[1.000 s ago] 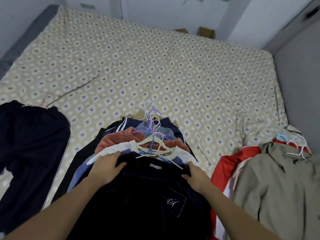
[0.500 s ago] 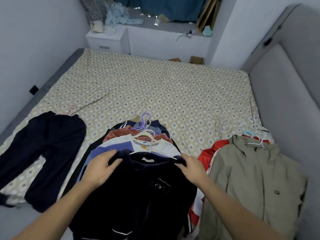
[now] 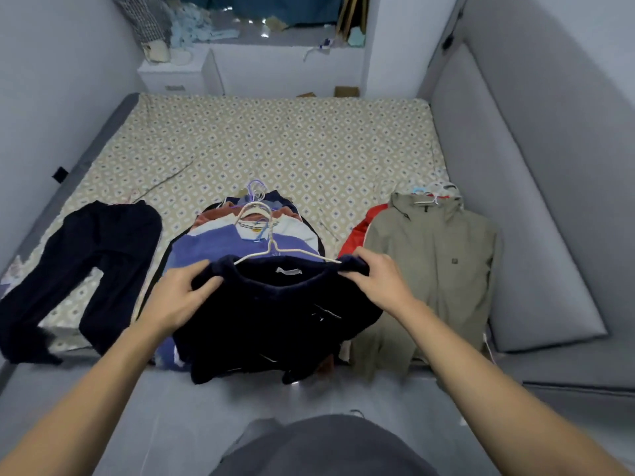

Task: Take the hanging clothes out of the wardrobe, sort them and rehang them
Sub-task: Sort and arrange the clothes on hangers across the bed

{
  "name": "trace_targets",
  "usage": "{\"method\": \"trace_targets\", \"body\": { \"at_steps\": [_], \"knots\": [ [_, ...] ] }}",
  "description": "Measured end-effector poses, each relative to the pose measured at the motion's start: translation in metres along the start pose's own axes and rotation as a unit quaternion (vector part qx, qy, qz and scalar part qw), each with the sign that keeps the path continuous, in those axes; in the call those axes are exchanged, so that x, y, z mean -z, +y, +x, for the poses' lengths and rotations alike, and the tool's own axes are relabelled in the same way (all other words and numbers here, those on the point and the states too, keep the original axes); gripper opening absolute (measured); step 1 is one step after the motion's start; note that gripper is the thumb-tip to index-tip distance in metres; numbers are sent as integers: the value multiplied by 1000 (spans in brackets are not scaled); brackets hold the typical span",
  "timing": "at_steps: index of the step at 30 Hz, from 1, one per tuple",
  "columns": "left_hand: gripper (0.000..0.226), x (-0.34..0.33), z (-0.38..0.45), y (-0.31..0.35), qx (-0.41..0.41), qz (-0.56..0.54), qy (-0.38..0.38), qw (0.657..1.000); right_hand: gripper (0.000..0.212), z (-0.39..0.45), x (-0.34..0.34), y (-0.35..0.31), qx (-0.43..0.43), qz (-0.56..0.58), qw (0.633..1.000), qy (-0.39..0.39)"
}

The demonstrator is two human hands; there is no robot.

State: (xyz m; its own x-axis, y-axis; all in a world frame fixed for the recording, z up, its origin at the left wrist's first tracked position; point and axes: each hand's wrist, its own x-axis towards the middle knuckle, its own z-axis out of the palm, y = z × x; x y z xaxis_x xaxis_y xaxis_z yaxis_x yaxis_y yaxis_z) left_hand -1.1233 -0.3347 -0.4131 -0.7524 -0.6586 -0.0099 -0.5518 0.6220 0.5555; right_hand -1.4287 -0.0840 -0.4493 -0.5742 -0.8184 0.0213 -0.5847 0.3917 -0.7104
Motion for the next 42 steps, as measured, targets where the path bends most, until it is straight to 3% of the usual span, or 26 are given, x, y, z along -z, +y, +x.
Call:
{"method": "trace_targets", "body": {
  "at_steps": [1, 4, 6, 8, 12, 17, 20, 25, 29, 32, 37, 42],
  "knots": [
    [34, -5, -7, 6, -11, -6, 1, 1000, 21, -15, 7, 0, -14, -1, 1000, 17],
    [30, -26, -26, 26, -27, -23, 1, 999, 36, -58, 24, 3, -50, -6, 997, 59],
    [24, -41, -38, 38, -41, -32, -13, 999, 22, -90, 33, 6, -86, -16, 994, 65],
    [19, -56, -48, 48, -65, -38, -38, 996, 28, -122, 42, 12, -108, -22, 991, 80],
    [31, -80, -65, 73, -108, -36, -74, 991, 27, -177, 66, 16, -154, -35, 979, 132],
    [16, -97, -66, 133, -147, -58, -105, 982, 21, -215, 107, 28, -208, -58, 953, 211],
    [25, -110, -45, 177, -151, -53, -128, 979, 24, -213, 138, 39, -220, -95, 936, 258],
    [39, -137, 11, 236, -168, -53, -160, 971, 26, -185, 192, 69, -237, -136, 916, 293],
    [28, -175, 66, 262, -156, -12, -176, 972, 27, -146, 221, 107, -248, -140, 916, 284],
    [25, -211, 118, 273, -141, 2, -177, 974, 23, -100, 230, 151, -253, -129, 922, 263],
    [35, -275, 218, 290, -97, 42, -170, 980, 48, 3, 244, 243, -261, -105, 933, 223],
    [29, -318, 324, 310, -37, 71, -152, 985, 38, 114, 265, 319, -266, -85, 947, 159]
  ]
}}
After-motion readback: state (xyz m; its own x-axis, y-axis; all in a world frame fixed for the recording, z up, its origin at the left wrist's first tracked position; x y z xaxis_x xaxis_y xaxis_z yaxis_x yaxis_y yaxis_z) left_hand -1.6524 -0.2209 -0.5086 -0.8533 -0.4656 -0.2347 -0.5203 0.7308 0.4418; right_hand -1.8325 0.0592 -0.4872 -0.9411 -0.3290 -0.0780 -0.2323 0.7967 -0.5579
